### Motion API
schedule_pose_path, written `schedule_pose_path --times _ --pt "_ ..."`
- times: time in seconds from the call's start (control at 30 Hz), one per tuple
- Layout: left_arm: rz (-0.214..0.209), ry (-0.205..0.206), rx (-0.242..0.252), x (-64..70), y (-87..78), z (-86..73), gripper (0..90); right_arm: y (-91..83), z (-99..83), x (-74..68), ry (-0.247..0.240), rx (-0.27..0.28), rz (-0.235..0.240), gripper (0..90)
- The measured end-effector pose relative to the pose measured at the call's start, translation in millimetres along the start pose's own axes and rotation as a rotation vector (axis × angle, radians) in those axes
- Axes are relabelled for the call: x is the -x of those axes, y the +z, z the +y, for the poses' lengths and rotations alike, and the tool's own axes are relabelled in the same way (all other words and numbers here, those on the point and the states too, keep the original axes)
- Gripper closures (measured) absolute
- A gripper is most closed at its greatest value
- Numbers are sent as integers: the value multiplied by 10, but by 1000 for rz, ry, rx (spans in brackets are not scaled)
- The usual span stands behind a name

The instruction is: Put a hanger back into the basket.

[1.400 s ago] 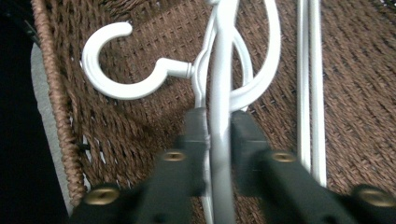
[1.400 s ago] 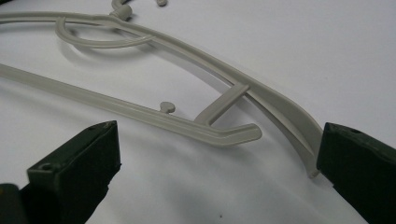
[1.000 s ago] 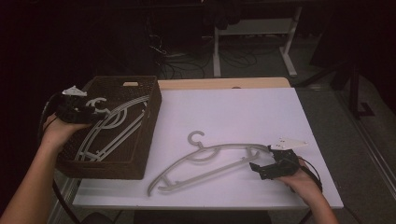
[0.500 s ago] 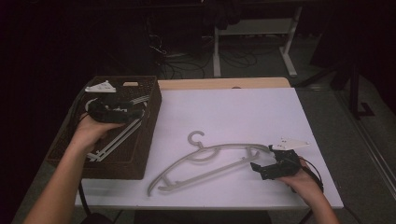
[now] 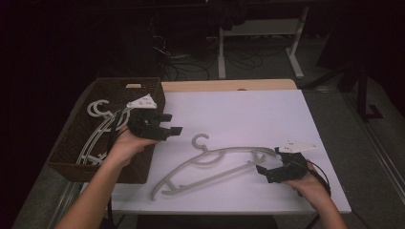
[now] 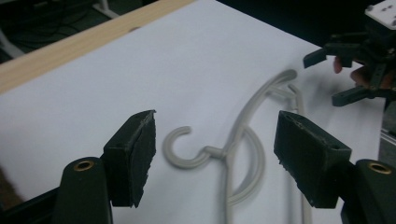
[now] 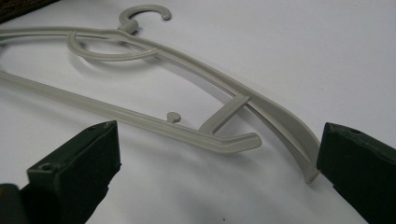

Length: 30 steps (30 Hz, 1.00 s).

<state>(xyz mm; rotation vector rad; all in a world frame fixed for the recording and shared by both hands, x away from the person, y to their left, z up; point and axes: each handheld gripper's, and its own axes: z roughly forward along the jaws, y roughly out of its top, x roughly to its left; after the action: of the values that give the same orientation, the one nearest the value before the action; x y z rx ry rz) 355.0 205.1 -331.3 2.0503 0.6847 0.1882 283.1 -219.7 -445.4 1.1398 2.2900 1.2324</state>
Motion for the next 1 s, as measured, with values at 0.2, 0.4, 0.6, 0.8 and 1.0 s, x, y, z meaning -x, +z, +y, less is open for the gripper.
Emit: schedule_pose_path --times 0.2,0.4,0.6,0.8,1.0 --pt "-39 18 -21 137 232 -113 275 -24 -18 -11 -7 7 4 0" --pt "-59 21 -42 231 407 -231 261 -35 9 -17 7 0 40 14" --pt "-58 18 -60 301 562 -383 239 -50 54 -41 17 -17 50 148" --pt "-56 10 -69 285 639 -528 230 -12 109 -83 22 -39 51 430" --pt "-47 -15 -79 228 701 -608 231 63 186 -132 28 -76 28 728"
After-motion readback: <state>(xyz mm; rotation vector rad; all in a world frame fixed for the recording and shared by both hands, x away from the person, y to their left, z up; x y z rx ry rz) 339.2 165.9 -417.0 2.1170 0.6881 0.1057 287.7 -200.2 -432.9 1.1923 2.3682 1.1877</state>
